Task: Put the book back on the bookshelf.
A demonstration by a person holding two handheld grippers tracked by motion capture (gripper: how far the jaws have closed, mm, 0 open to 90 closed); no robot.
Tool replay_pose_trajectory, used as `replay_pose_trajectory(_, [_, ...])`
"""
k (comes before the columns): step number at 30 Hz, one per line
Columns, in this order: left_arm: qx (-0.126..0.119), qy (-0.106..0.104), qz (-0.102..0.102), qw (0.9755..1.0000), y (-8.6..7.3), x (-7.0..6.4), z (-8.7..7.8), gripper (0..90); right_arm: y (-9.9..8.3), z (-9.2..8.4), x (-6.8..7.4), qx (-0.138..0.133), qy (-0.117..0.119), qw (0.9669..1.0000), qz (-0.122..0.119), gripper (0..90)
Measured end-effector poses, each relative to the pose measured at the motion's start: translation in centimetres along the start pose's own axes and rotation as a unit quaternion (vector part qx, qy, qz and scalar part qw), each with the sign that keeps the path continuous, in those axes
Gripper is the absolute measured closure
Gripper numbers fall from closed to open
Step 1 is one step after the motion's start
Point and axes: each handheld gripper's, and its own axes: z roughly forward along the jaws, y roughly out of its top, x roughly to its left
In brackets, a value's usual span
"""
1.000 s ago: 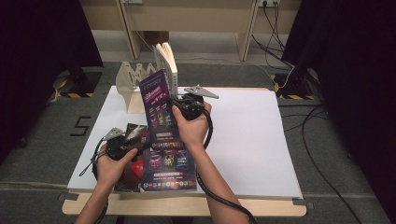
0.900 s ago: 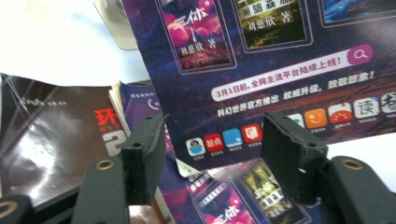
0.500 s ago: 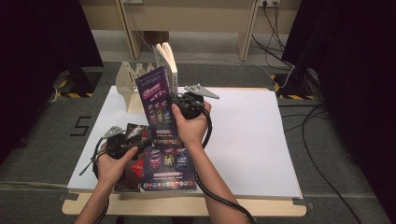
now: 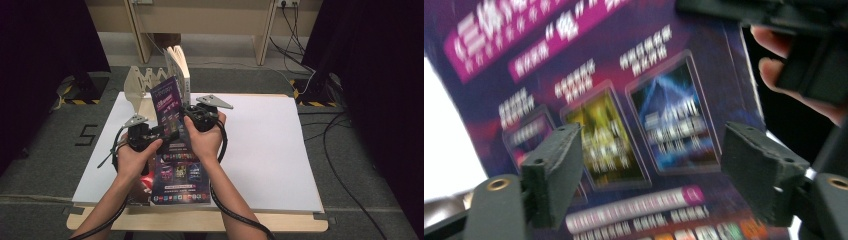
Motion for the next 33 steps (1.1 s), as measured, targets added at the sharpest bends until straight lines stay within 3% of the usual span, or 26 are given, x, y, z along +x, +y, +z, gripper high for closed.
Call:
replay_pose_trajectory(7, [-0.004, 0.009, 0.010, 0.9999, 1.2, -1.0, 0.8, 22.7, -0.5, 0.2, -0.1, -0.008, -0.016, 0.9998, -0.001, 84.9])
replay_pose_trajectory(15, [-0.001, 0.002, 0.017, 0.9999, 1.4, -1.7, 1.5, 23.3, -0.6, 0.2, 0.1, -0.007, -0.017, 0.9998, -0.008, 84.9])
replay_pose_trajectory(33, [-0.011, 0.006, 0.021, 0.9997, 2.1, -2.3, 2.0, 25.0, -0.9, 0.2, 0.1, 0.000, -0.022, 0.9997, -0.014, 84.8])
